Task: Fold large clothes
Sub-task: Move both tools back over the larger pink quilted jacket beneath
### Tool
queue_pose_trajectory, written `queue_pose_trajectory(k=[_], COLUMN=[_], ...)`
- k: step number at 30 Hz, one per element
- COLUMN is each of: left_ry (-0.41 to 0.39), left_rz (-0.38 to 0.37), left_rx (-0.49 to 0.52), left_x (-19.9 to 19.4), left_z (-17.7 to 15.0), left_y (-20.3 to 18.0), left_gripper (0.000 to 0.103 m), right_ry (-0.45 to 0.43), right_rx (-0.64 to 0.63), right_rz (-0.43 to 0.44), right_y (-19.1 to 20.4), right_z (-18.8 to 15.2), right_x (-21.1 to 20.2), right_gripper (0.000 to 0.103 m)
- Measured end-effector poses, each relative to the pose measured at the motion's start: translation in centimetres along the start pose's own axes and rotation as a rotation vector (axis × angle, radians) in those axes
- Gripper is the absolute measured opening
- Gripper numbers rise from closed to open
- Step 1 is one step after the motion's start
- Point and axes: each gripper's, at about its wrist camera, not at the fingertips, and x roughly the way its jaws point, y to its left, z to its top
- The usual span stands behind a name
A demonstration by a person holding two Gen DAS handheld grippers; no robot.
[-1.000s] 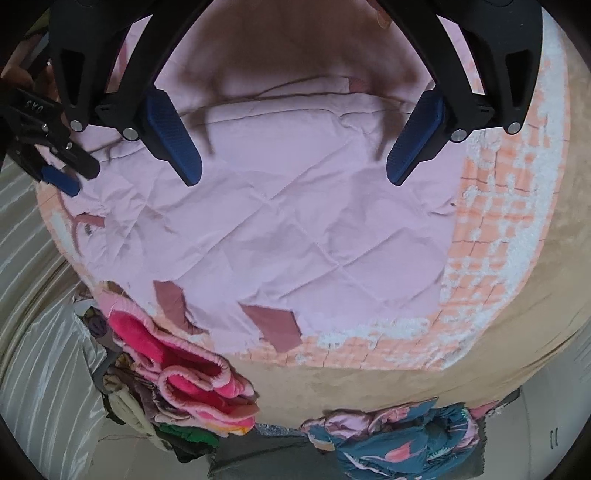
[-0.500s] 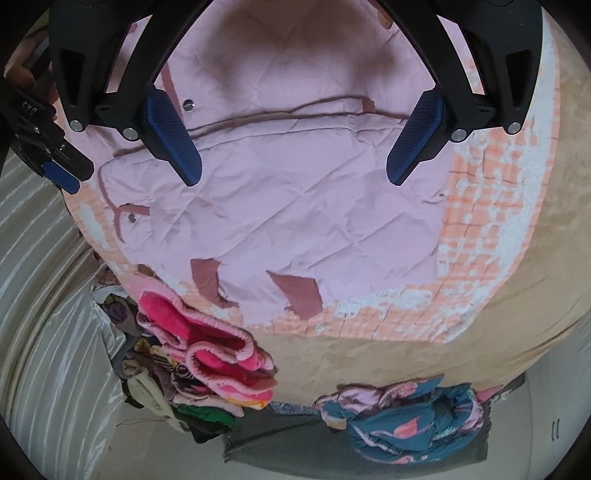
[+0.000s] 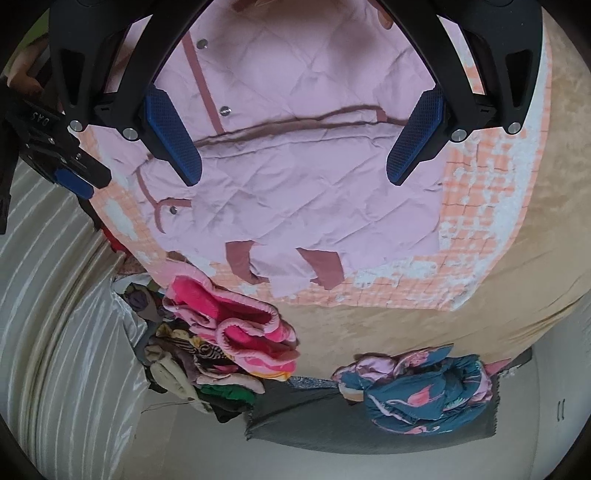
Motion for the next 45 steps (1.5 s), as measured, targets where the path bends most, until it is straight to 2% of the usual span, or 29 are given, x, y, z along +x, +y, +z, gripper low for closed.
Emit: queue_pose_trajectory(k=[11, 18, 19, 20, 27, 45], left_ry=[-0.007, -0.053, -0.057, -0.062, -0.079, -0.110], left_rz=[-0.003, -0.005, -0.004, -0.004, -0.007, 0.012], left_rx=[0.022, 0.042, 0.044, 0.047, 0.051, 0.067], left_x=[-2.7, -5.5, -5.7, -6.1, -8.0, -12.3], left_z=[-1.1, -0.9, -1.0, -1.0, -1.3, -3.1], left_y=[-1.5, -2.7, -2.7, -2.8, -3.3, -4.1], left_gripper=[0.094, 0.094, 0.094, 0.094, 0.094, 0.094], right_ry=[-0.055, -0.086, -0.090, -0.096, -0.147, -0.192], right_rx=[0.000, -0.015, -0.015, -0.014, -0.001, -0.023], right_rz=[0.027, 0.019, 0.018, 0.017, 0.011, -0.003], right_y=[0.7, 1.0, 1.0, 1.0, 0.9, 1.7], right_z=[0.3, 0.6, 0.6, 0.6, 0.5, -1.0], right_x=[-4.0, -7.0, -7.4, -7.8, -11.1, -16.7], right_gripper=[0.088, 0.088, 0.089, 0.099, 0.099, 0.099])
